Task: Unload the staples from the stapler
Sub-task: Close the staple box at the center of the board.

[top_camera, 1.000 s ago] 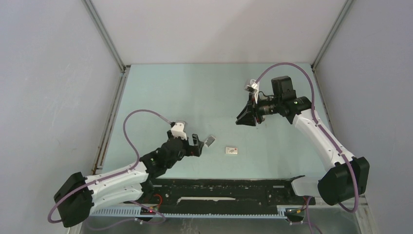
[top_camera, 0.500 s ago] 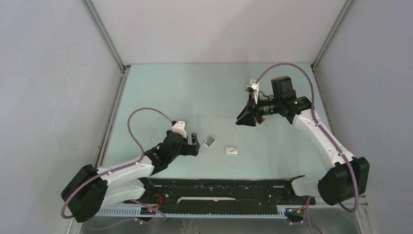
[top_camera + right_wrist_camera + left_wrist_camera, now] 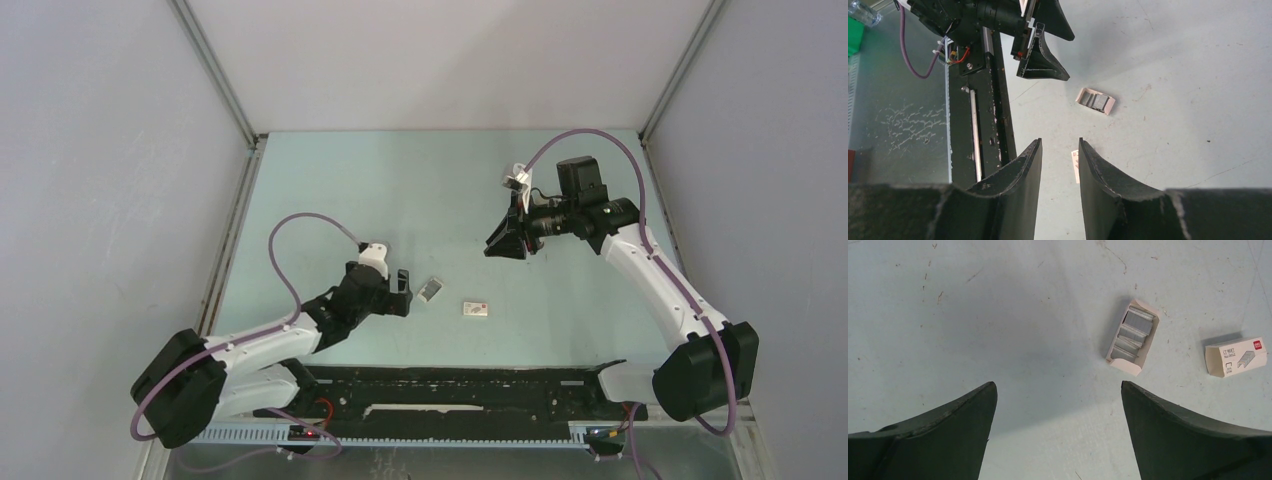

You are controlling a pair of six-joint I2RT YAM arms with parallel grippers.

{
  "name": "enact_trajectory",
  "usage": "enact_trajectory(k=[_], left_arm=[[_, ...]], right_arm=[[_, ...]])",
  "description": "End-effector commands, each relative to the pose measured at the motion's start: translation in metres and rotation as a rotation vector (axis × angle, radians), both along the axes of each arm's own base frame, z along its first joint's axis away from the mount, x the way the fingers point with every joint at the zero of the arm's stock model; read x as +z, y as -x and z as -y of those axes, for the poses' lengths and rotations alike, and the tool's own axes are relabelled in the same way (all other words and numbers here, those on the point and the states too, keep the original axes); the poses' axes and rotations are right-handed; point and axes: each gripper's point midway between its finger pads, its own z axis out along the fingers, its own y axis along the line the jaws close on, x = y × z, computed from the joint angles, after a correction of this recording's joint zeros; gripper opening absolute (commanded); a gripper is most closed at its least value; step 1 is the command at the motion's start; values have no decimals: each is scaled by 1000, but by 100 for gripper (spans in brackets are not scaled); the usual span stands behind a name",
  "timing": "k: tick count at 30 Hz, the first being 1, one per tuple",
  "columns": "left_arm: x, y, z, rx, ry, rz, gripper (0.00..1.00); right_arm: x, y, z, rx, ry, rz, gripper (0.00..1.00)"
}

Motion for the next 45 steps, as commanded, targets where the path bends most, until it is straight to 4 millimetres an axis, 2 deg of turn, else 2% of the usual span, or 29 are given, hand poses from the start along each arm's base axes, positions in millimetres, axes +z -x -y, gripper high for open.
enact_trajectory(k=[1,26,33,41,45], left_arm=[[24,-15,7,-11,1,66,100],[24,-18,18,-130,-81,63,100],[13,-26,25,-180,-117,33,100],[20,-21,63,-331,-2,19,99],[19,-24,73,-354,6,1,93]], right_arm=[[4,3,-1,16,-3,31,42],[3,2,-1,17,-1,30,42],[2,3,-2,18,0,28,42],[2,2,-2,19,2,29,42],[2,2,-2,20,2,29,42]])
